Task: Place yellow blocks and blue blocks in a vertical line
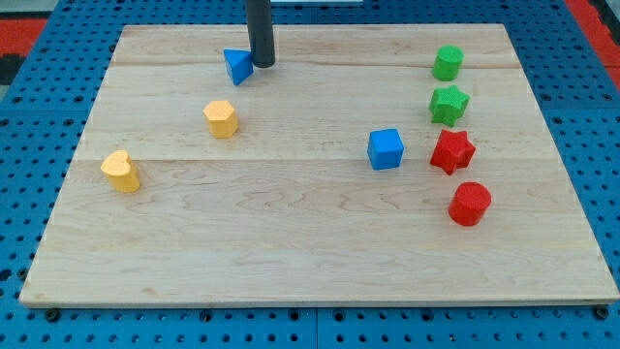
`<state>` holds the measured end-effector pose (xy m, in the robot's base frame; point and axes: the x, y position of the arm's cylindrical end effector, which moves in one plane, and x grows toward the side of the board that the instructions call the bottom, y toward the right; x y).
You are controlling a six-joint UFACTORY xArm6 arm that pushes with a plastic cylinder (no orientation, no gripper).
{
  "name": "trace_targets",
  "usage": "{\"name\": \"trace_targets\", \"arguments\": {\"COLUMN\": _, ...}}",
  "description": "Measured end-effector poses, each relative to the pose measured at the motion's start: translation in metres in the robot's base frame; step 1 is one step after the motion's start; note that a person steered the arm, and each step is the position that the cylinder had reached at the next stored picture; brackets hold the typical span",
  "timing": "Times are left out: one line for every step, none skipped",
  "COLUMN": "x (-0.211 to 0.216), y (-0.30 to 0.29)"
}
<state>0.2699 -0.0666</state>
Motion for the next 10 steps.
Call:
{"name": "trace_targets", "arguments": {"x": 0.029, "y": 0.066}}
{"name": "trace_targets", "arguments": {"x": 0.087, "y": 0.138}}
{"name": "trace_targets", "arguments": {"x": 0.1, "y": 0.19}}
{"name": "trace_targets", "arguments": {"x": 0.133, "y": 0.204}}
{"name": "trace_targets", "arguments": {"x": 0.134, "y": 0.159}}
{"name": "trace_targets", "arguments": {"x": 0.145, "y": 0.133}}
{"name": "trace_targets", "arguments": {"x": 0.137, "y": 0.158}}
{"name": "trace_targets", "arguments": {"x": 0.165, "y": 0.2}}
{"name": "trace_targets", "arguments": {"x": 0.187, "y": 0.166}}
{"name": "trace_targets", "arguments": {"x": 0.171, "y": 0.102}}
